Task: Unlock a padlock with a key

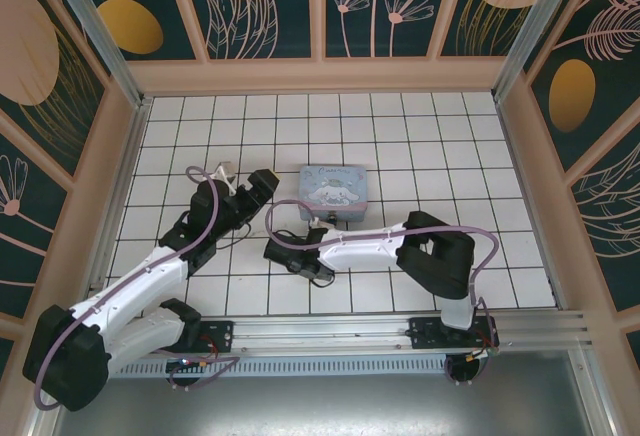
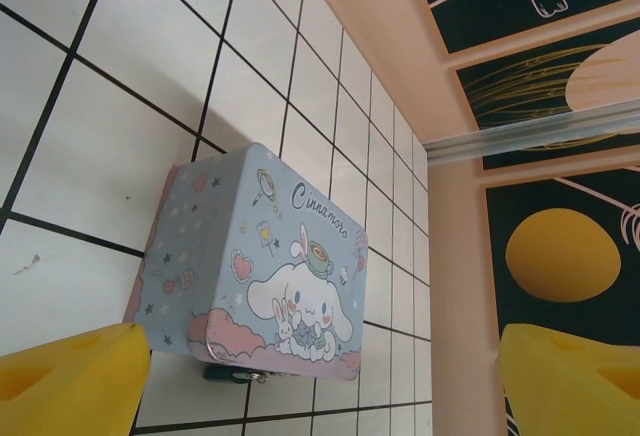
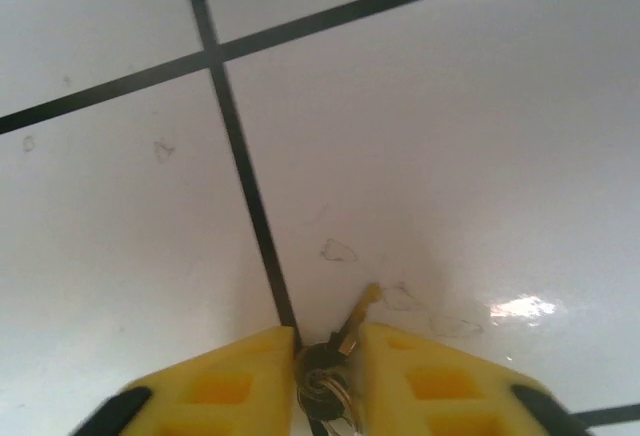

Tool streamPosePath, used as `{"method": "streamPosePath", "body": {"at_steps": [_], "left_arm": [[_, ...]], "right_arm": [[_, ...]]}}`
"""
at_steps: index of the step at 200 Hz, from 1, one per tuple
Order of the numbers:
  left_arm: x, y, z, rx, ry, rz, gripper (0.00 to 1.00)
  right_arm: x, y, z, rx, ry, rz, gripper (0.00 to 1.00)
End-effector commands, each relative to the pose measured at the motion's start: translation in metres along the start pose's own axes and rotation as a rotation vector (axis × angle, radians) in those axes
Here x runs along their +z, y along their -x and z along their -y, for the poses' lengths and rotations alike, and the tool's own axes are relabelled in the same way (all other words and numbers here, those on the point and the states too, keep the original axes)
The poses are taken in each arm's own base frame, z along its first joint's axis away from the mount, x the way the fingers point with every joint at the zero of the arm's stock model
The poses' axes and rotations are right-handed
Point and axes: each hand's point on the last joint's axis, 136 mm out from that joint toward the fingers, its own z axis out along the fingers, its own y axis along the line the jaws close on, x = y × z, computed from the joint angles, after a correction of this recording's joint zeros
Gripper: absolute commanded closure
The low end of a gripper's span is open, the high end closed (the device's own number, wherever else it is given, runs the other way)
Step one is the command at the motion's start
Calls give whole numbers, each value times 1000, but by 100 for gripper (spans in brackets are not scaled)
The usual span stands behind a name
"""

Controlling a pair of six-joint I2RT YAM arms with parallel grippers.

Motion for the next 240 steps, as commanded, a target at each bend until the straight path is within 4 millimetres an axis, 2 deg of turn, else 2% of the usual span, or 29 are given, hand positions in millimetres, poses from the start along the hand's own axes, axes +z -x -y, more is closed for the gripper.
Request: {"method": "streamPosePath", "body": {"at_steps": [1, 21, 54, 110, 126, 184, 212, 240], "left_arm": [[-3, 3, 5, -6, -40, 11, 10], [-4, 2, 2, -6, -34, 12, 10], [-4, 1, -5, 2, -6, 11, 10], [-5, -3, -17, 37, 36, -3, 9], [-3, -6, -18, 47, 37, -17, 9], [-1, -10, -12, 98, 20, -48, 9], [3, -16, -14, 110, 17, -86, 9], [6, -21, -16, 104, 13, -107, 9]], "right_arm": [[49, -48, 17, -31, -45, -179, 86], [52, -51, 22, -27, -27, -191, 100], [41, -42, 22, -32, 65, -148, 100], [-17, 2, -16, -120, 412, 11, 100], [-27, 8, -18, -146, 479, 37, 100], [-44, 17, 11, -118, 622, 83, 100], [-49, 25, 27, -71, 634, 97, 100], [-47, 25, 36, -63, 614, 92, 100]]}}
